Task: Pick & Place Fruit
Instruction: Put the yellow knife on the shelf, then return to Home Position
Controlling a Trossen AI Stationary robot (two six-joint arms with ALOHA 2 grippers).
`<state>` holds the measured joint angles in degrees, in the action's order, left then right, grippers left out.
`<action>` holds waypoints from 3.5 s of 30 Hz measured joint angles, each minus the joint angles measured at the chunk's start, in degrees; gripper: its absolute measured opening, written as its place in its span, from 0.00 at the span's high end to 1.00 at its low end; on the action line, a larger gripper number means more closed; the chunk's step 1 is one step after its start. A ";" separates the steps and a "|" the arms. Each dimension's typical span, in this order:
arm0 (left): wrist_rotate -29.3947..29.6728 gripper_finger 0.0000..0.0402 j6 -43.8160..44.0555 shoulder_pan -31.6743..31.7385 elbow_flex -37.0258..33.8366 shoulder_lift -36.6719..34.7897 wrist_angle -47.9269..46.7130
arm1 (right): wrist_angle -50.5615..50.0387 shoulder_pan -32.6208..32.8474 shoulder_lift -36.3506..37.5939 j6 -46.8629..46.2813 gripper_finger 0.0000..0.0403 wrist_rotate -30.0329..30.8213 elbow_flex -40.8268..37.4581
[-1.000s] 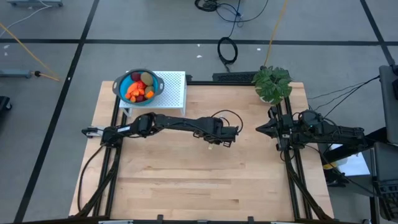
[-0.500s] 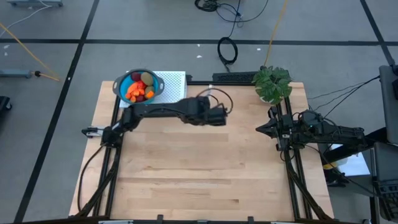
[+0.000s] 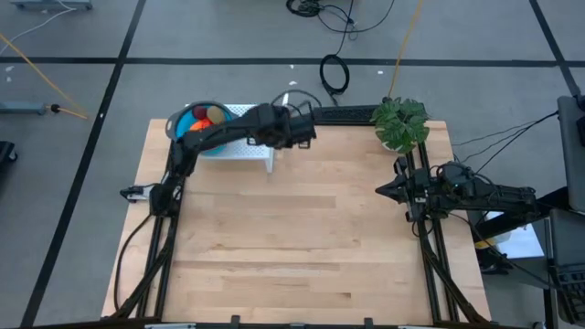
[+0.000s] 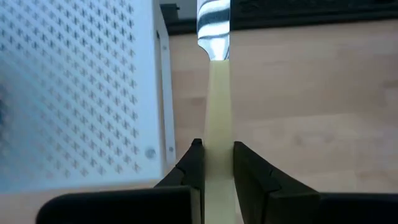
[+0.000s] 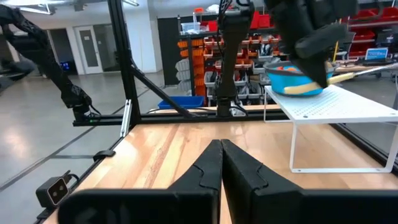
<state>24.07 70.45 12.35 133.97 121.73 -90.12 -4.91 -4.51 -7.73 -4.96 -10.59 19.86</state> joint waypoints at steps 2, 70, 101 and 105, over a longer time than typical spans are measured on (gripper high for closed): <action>-0.04 0.90 -1.82 1.82 0.02 -0.19 0.16 | -0.08 0.00 0.02 -0.33 1.00 -0.04 0.00; -7.88 0.85 -11.41 14.22 -27.80 -8.39 8.12 | 0.30 0.00 0.00 -0.59 1.00 0.28 -0.04; -8.91 0.63 -10.01 14.57 -28.13 -8.48 8.15 | 0.28 -0.02 0.00 -0.59 1.00 0.24 -0.04; -9.79 0.57 -9.92 14.57 -27.38 -8.52 7.97 | 0.28 0.00 0.00 -0.59 1.00 0.24 -0.04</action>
<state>14.28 60.53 26.92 106.59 113.21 -82.15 -4.62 -4.51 -7.73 -5.54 -10.35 19.81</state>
